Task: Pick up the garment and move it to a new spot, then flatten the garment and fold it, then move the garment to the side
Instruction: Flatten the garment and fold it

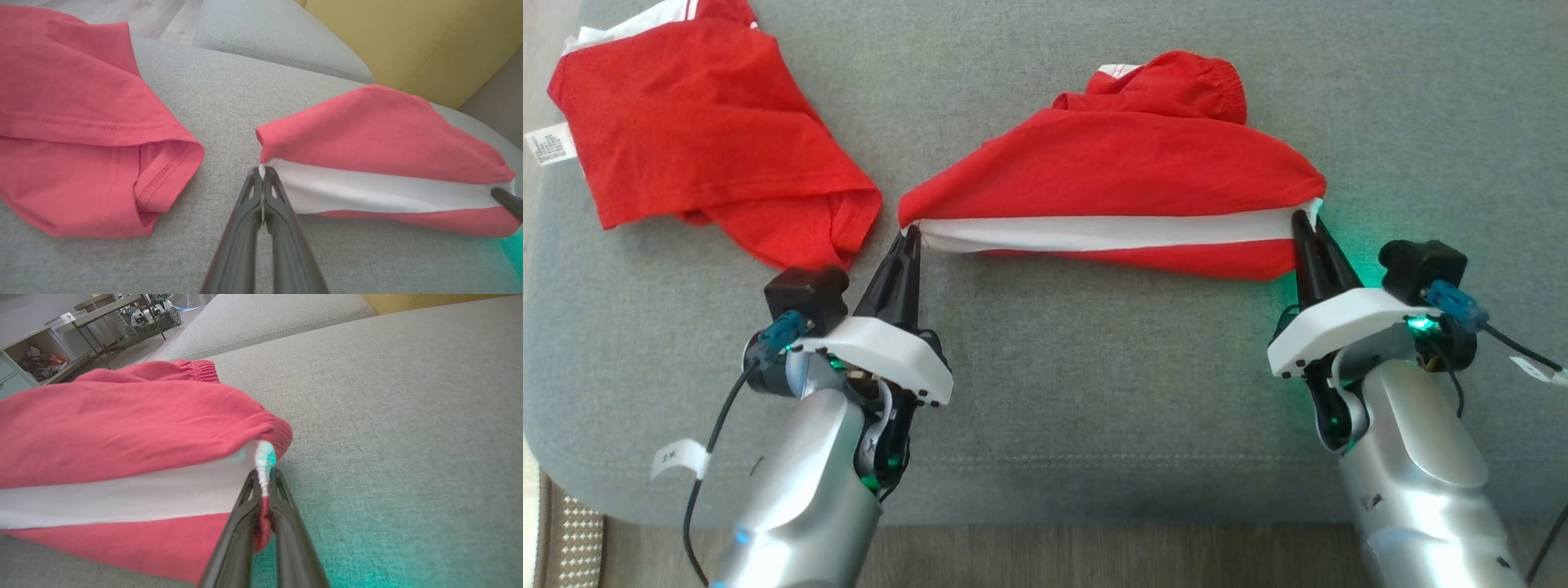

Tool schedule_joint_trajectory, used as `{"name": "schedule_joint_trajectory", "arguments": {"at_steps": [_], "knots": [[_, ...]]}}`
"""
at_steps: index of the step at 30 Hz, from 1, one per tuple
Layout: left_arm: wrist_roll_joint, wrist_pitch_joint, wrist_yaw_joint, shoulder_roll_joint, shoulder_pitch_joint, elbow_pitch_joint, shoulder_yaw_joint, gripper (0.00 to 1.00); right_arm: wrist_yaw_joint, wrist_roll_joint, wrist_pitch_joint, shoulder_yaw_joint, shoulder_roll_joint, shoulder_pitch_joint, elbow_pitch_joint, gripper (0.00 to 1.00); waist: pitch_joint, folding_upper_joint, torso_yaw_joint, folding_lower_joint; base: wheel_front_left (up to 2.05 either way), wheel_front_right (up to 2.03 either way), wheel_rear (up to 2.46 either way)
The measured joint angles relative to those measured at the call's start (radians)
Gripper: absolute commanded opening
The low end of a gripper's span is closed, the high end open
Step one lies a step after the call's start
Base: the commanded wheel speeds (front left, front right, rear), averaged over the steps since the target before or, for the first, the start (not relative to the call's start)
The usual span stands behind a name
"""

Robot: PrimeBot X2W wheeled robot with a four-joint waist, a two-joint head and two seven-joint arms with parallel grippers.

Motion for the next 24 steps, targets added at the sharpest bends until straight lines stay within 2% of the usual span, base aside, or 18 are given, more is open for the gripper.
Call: {"name": "schedule_joint_trajectory", "arguments": {"at_steps": [6, 12, 24], "knots": [[0.000, 0.000, 0.000, 0.000, 0.000, 0.004, 0.001, 0.00, 0.000, -0.013, 0.000, 0.002, 0.000, 0.005, -0.033, 0.00, -0.013, 0.0000, -0.005, 0.0000, 0.00, 0.00, 0.00], [0.001, 0.000, -0.002, 0.000, 0.003, -0.003, 0.008, 0.00, 0.000, -0.059, 0.000, 0.002, 0.000, 0.053, -0.129, 0.00, -0.048, 0.0000, -0.014, 0.0000, 0.00, 0.00, 0.00], [0.044, 0.001, -0.038, 0.003, 0.013, -0.138, 0.039, 0.00, 0.000, -0.189, 0.000, 0.002, 0.000, 0.099, -0.334, 0.00, -0.180, 0.0000, -0.044, 0.0000, 0.00, 0.00, 0.00]]}}
